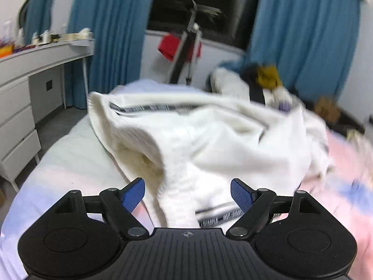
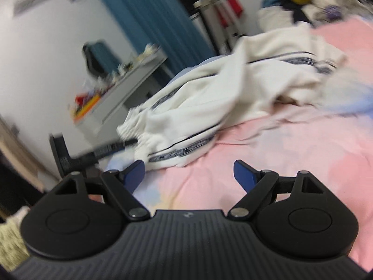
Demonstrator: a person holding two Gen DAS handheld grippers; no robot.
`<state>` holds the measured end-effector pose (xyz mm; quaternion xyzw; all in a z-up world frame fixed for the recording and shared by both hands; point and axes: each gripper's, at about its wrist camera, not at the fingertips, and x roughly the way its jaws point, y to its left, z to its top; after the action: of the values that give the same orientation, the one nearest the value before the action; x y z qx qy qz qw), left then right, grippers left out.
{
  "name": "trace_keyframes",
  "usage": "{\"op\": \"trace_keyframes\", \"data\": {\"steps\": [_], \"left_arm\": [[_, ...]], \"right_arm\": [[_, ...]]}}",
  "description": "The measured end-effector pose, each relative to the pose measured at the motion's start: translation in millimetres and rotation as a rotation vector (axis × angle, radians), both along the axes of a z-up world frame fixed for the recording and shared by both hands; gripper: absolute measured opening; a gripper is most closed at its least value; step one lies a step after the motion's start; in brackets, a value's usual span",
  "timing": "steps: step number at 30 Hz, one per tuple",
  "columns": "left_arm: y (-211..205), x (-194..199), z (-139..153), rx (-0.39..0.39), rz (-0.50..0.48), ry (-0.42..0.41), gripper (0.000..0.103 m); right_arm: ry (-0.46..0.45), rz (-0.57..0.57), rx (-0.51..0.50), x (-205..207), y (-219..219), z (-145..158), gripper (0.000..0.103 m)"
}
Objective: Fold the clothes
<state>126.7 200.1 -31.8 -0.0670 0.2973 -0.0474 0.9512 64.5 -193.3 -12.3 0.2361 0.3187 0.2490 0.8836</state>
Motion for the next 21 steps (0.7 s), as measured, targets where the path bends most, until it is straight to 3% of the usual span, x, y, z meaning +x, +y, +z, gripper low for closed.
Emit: {"op": "trace_keyframes", "data": {"steps": [3, 6, 8, 9, 13, 21], "left_arm": [[-6.4, 12.6, -17.9, 0.031, -0.020, 0.040, 0.082], [-13.0, 23.3, -30.9, 0.081, -0.049, 0.019, 0.079], [-14.0, 28.9, -37.5, 0.113, -0.055, 0.003, 0.071], [-11.5, 32.2, -39.9, 0.107, -0.053, 0.010, 0.061], [0.1, 38.9, -46.2, 0.043, -0.071, 0.024, 0.048], [20.6, 8.2, -53.1, -0.055, -0.273, 0.048, 0.043]], "right_arm": [[0.023, -0.068, 0.038, 6.0, -16.3, -12.6, 0.086], [0.030, -0.067, 0.035, 20.3, -14.5, -20.1, 0.086], [0.033, -0.057, 0.034, 28.0, -11.6, -24.3, 0.086], [0.035, -0.052, 0.033, 31.9, -10.1, -26.4, 0.085], [0.087, -0.052, 0.026, 42.9, -7.0, -36.0, 0.085], [0.141, -0.048, -0.021, 46.6, 1.6, -44.3, 0.085]]}}
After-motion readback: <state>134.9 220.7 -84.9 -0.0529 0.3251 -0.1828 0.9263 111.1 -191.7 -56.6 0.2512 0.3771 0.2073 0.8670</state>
